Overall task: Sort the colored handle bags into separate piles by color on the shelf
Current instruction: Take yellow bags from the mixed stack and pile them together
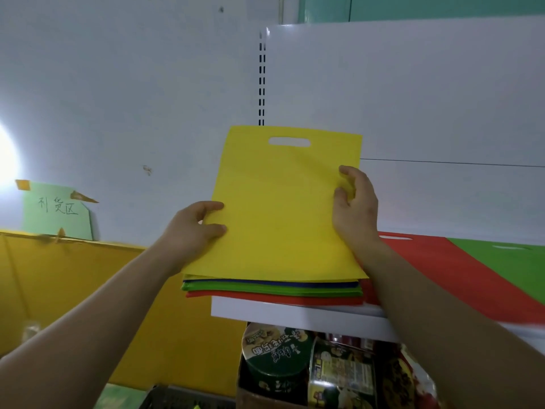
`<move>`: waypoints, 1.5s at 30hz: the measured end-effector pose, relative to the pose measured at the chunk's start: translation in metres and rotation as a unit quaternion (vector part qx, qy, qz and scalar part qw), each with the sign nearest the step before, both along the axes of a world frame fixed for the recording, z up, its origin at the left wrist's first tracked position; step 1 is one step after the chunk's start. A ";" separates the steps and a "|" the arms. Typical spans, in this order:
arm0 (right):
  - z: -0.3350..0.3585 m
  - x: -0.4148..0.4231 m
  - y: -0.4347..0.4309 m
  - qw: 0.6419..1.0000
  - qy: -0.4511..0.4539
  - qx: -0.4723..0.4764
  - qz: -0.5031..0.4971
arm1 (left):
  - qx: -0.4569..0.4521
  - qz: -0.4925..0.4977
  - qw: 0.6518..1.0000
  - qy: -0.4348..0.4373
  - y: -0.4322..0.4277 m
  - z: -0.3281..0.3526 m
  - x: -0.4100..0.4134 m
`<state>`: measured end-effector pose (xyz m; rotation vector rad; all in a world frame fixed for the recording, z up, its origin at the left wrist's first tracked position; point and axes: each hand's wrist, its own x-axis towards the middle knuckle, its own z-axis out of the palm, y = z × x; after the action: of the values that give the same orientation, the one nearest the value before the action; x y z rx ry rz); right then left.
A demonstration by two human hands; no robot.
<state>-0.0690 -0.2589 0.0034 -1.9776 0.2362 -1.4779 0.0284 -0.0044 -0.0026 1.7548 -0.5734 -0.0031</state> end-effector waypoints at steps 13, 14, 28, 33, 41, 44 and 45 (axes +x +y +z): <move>0.047 -0.020 0.023 0.992 0.121 0.019 0.026 | 0.008 0.006 0.990 -0.138 0.017 0.011 -0.009; 0.051 -0.023 0.024 0.991 0.129 0.018 0.016 | 0.005 0.001 0.990 -0.142 0.018 0.012 -0.008; 0.063 -0.123 0.015 0.969 0.123 0.024 -0.214 | -0.039 -0.151 0.976 -0.151 -0.026 0.026 -0.053; 0.066 -0.194 0.004 0.956 0.119 0.023 -0.266 | -0.049 -0.219 0.961 -0.164 -0.053 0.026 -0.102; 0.077 -0.353 -0.014 0.930 0.112 0.015 -0.350 | -0.061 -0.323 0.930 -0.163 -0.121 0.028 -0.221; 0.072 -0.421 -0.019 0.915 0.114 0.024 -0.385 | -0.048 -0.359 0.917 -0.167 -0.149 0.025 -0.276; 0.069 -0.443 -0.020 0.911 0.115 0.030 -0.396 | -0.046 -0.368 0.913 -0.171 -0.158 0.024 -0.295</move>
<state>-0.5121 -0.2786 0.0720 -2.1064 1.2966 -1.6475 -0.2670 -0.1626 0.0210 1.3605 -1.4445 -0.1959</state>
